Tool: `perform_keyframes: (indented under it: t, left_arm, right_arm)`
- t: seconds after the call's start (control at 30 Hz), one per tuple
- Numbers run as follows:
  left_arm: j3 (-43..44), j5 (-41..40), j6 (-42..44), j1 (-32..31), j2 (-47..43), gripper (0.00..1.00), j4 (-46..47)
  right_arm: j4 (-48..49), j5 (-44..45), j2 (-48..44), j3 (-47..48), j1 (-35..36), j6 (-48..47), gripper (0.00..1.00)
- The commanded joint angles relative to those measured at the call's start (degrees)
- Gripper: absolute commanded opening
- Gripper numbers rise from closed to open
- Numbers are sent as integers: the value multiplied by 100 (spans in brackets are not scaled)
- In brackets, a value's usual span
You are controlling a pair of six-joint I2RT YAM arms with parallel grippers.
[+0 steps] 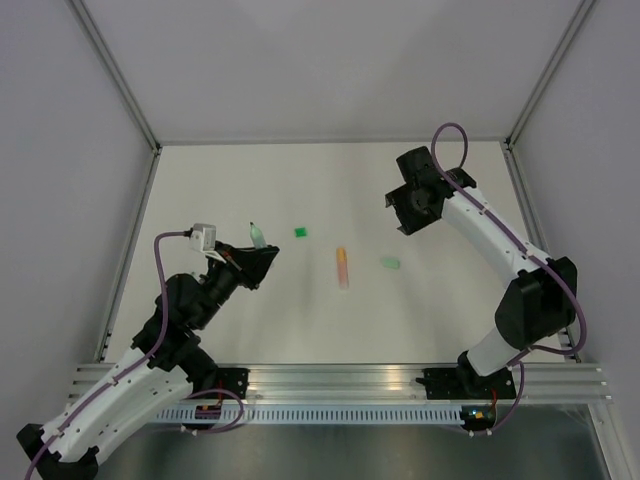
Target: Insert the pens into the pen caps
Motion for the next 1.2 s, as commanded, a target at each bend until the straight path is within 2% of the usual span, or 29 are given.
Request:
perform_keyframes:
  t: [0.0, 0.17, 0.33, 0.6, 0.83, 1.17]
  left_arm:
    - [55, -89, 186, -12, 83, 2, 42]
    - [99, 175, 230, -21, 179, 2, 94]
    - [108, 175, 230, -12, 223, 2, 77]
    - [90, 122, 204, -12, 109, 2, 59]
    - [82, 149, 204, -21, 127, 2, 68]
    - [90, 184, 204, -12, 162, 2, 94]
  right_arm:
    - [-872, -106, -295, -411, -11, 2141, 64]
    - [-942, -352, 38, -570, -46, 2274, 64]
    - [-1251, -695, 591, -543, -37, 2213, 60]
    - [-425, -740, 961, -1070, -37, 2301, 58]
    - [243, -300, 1111, -1333, -46, 2309, 60]
    - [340, -204, 1445, -1396, -37, 2344, 60]
